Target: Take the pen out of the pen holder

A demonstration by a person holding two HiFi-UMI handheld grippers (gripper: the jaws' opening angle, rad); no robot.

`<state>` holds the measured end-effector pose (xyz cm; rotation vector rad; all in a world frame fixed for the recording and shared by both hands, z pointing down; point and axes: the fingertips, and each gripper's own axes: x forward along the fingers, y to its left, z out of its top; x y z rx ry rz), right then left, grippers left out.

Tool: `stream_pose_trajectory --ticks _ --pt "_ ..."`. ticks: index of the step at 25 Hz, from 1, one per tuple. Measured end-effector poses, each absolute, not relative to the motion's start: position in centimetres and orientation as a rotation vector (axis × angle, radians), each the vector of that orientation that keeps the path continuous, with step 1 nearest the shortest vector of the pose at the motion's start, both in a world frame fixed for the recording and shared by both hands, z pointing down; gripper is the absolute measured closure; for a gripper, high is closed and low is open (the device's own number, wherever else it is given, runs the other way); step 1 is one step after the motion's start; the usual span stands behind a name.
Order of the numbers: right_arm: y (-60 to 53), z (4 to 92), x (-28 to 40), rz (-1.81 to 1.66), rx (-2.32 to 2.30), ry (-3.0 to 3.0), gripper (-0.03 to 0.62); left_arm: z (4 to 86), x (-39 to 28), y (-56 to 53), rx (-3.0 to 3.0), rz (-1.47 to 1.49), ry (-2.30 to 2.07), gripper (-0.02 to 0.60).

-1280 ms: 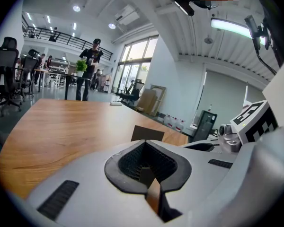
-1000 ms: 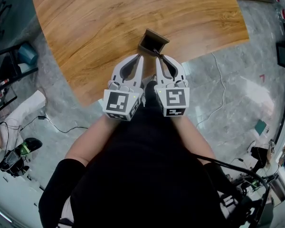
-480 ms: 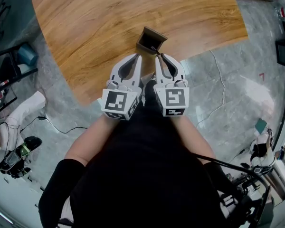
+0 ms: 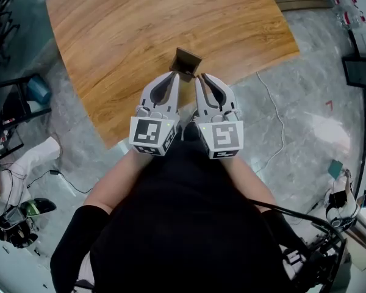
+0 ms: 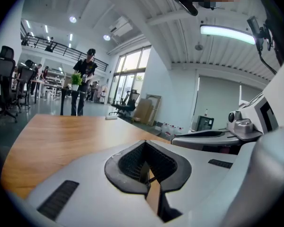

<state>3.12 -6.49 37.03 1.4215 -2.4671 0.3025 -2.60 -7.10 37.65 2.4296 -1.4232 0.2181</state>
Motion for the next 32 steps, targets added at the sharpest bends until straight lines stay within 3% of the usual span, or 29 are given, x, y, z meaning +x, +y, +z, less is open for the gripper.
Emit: stream_pose_trajectory --ticks 10,32 --pt "-6.2 28.6 3.5 0.068 1.476 -2.609 0.580 30.5 -1.6 -7.4 2.557 0.114 -1.475 0.575" --pt "-5.2 28.5 2.2 0.098 1.418 -2.651 0.580 30.7 -2.4 -6.2 2.539 0.123 -1.506 0.575"
